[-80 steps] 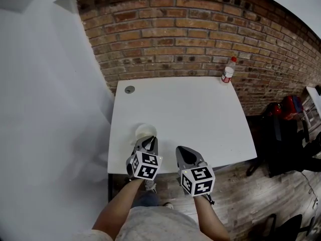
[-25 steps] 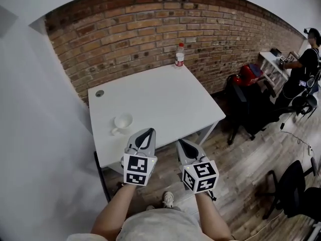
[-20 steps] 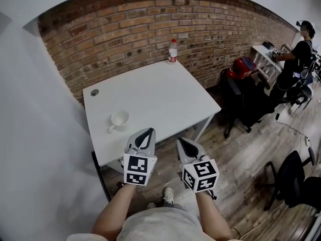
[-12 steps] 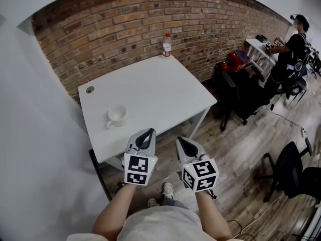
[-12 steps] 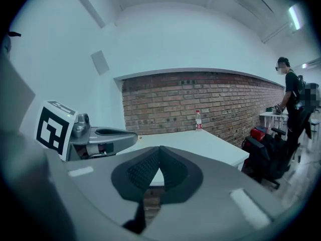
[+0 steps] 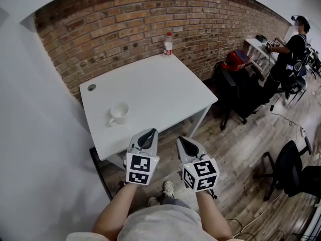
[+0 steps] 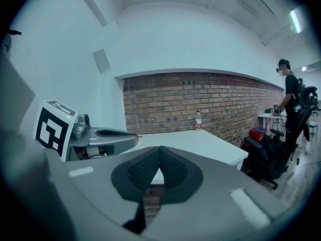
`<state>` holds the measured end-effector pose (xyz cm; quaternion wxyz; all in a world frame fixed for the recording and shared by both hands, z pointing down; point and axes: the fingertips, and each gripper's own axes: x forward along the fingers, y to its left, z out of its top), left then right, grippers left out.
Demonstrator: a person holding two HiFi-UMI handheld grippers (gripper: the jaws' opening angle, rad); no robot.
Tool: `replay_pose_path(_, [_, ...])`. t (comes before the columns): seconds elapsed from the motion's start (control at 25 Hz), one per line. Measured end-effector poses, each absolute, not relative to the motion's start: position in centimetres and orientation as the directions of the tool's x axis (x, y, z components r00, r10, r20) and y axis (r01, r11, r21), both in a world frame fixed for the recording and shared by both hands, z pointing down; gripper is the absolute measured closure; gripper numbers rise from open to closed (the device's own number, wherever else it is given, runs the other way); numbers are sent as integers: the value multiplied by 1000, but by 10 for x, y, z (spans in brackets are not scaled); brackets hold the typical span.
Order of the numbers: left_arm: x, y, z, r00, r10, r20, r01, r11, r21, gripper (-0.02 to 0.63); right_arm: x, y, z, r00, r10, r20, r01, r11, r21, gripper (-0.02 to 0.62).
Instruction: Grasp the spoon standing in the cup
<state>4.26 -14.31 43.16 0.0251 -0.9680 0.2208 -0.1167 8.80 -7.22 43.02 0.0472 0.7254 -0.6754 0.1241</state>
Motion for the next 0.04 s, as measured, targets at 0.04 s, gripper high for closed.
replay_pose_path(0.04, [41,-143,432,875,-434,216,-422,-901,-100,600,86,-73,430,55,-968,244,-992,-82,-99,589])
